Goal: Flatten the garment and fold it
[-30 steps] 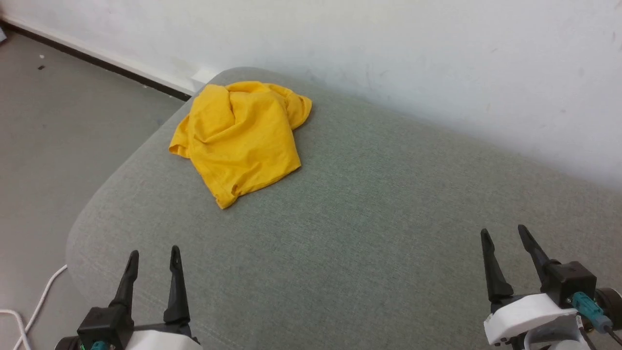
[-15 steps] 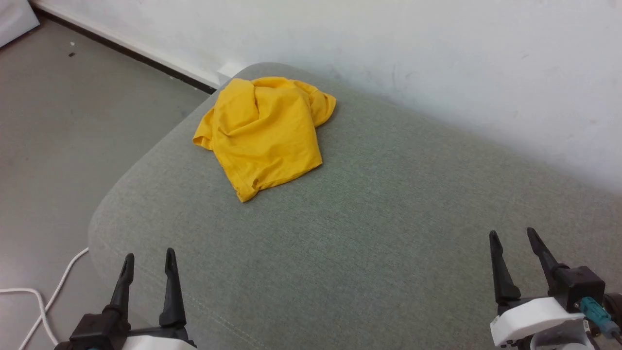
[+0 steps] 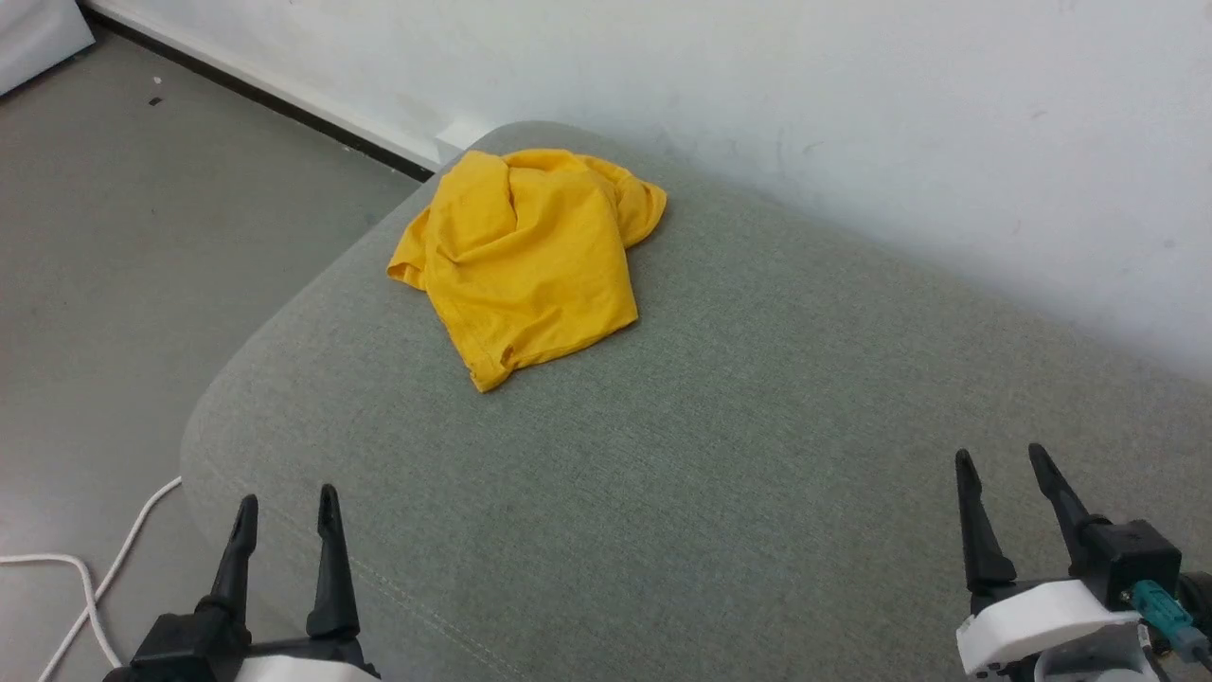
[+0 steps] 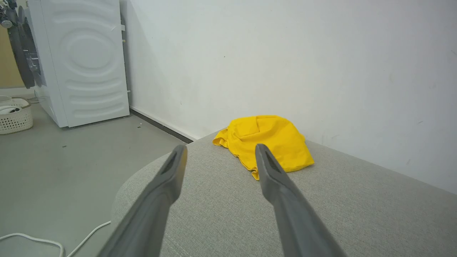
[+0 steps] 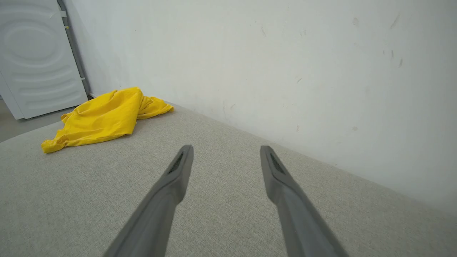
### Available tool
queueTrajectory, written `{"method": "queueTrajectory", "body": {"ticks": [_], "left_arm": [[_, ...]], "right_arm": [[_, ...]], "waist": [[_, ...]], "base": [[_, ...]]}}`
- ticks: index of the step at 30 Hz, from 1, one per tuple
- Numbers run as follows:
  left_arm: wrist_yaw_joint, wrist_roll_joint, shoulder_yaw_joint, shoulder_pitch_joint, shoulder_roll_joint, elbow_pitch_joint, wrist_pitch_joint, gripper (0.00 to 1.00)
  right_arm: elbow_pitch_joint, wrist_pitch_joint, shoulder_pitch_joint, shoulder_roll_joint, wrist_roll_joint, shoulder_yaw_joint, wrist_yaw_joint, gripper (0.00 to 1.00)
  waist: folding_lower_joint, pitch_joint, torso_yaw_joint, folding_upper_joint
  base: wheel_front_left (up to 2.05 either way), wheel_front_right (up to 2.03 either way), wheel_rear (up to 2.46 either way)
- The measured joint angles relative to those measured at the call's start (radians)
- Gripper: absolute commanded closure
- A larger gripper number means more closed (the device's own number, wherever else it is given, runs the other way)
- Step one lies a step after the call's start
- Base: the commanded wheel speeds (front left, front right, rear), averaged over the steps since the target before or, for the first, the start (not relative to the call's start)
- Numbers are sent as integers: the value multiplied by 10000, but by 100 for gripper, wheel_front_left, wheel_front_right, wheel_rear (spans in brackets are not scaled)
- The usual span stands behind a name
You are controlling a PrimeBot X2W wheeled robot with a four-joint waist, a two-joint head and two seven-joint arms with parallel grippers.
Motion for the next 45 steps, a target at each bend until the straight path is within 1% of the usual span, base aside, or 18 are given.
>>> {"method": "queueTrajectory", "body": {"ticks": [3,6,8,10,12,14,18,19,22,25,28,31,38,42,45], "left_arm": [[-12,-104,-21,-5,0,-184,0,0],[0,-633,-63,-85,-2,-545,0,0],[8,-1083,-117,-323,0,-865,-2,0],[-102,-1143,-201,-757,10,-1156,-2,0],[-326,-1012,-382,-1375,219,-1315,15,0],[-474,-949,-491,-2193,548,-1409,314,0],[-677,-1114,-548,-4220,1185,-1356,1534,0],[-702,-1308,-514,-4776,1273,-1254,1816,0],[-813,-1732,-527,-6478,1707,-541,2857,0],[-915,-2196,-581,-7937,2174,616,3852,0],[-982,-2234,-961,-9057,2851,1816,4543,0],[-1049,-2840,-1118,-9904,2984,2917,5032,0],[-1058,-3793,-1745,-11060,3501,4771,6017,0],[-1064,-4633,-2130,-11289,3733,5563,7003,0],[-1066,-5269,-2190,-11349,3852,6130,7760,0]], "right_arm": [[-17,-2,0,0,-4,-6,0,0],[-48,-2,-4,0,-59,-33,0,0],[-115,-2,-18,2,-59,-65,0,0],[-251,4,-49,4,-82,-102,0,0],[-426,42,-121,8,-176,-121,0,0],[-671,138,-163,10,-268,-161,0,0],[-1342,441,-314,13,-529,-261,0,0],[-1542,525,-381,12,-606,-286,0,0],[-2117,725,-565,12,-832,-257,0,0],[-2575,984,-701,13,-1058,-205,0,0],[-2880,1275,-894,13,-1310,-102,0,0],[-3173,1524,-1054,15,-1557,38,0,0],[-3599,1870,-1400,35,-1937,368,0,0],[-3871,2054,-1442,35,-2130,453,0,0],[-4128,2211,-1462,35,-2257,497,0,0]], "waist": [[-1,17,-25,0],[0,87,-68,0],[0,160,-126,0],[0,270,-185,0],[1,404,-245,0],[1,551,-303,0],[2,932,-418,0],[2,1045,-447,0],[2,1416,-549,0],[3,1824,-670,0],[3,2275,-813,0],[3,2751,-966,0],[3,3852,-1400,0],[3,4385,-1724,0],[2,4726,-1986,0]], "base": [[0,0,0],[0,0,0],[0,0,0],[0,0,0],[0,0,0],[0,0,0],[0,0,0],[0,0,0],[0,0,0],[0,0,0],[0,0,0],[0,0,0],[0,0,0],[0,0,0],[0,0,0]]}}
